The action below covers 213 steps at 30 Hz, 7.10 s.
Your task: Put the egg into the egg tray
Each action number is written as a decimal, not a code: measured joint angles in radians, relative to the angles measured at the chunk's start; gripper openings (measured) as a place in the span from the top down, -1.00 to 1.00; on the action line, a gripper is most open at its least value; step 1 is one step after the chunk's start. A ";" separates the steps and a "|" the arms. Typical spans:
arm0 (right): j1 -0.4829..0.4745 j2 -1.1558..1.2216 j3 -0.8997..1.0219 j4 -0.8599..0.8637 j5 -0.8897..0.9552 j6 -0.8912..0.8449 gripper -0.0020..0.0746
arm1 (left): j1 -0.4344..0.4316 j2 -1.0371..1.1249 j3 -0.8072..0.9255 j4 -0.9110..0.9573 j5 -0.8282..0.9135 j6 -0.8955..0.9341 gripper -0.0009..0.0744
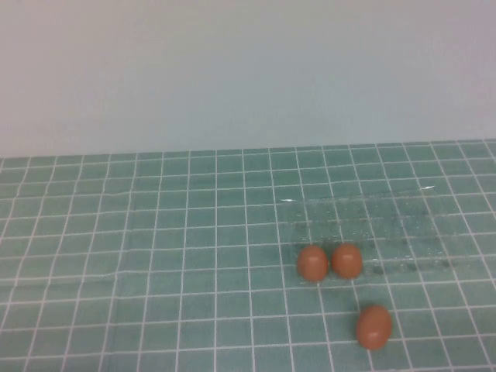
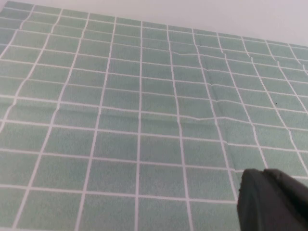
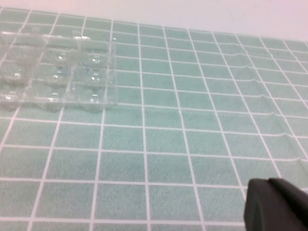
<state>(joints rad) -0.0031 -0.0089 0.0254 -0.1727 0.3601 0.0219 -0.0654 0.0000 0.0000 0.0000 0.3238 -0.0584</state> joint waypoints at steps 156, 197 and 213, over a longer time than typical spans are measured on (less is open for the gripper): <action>0.527 1.700 -1.249 0.226 0.627 0.353 0.65 | 0.000 0.000 0.000 0.000 0.016 0.000 0.98; 0.527 1.987 -1.256 0.257 0.532 0.254 -0.13 | 0.000 0.000 0.000 0.000 0.016 0.000 0.98; 0.527 1.981 -1.258 0.214 0.456 0.178 -0.02 | 0.000 0.000 0.000 0.000 0.016 0.000 0.98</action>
<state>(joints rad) 0.5236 1.9721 -1.2324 0.0408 0.8162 0.1999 -0.0654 0.0000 0.0000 0.0000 0.3403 -0.0585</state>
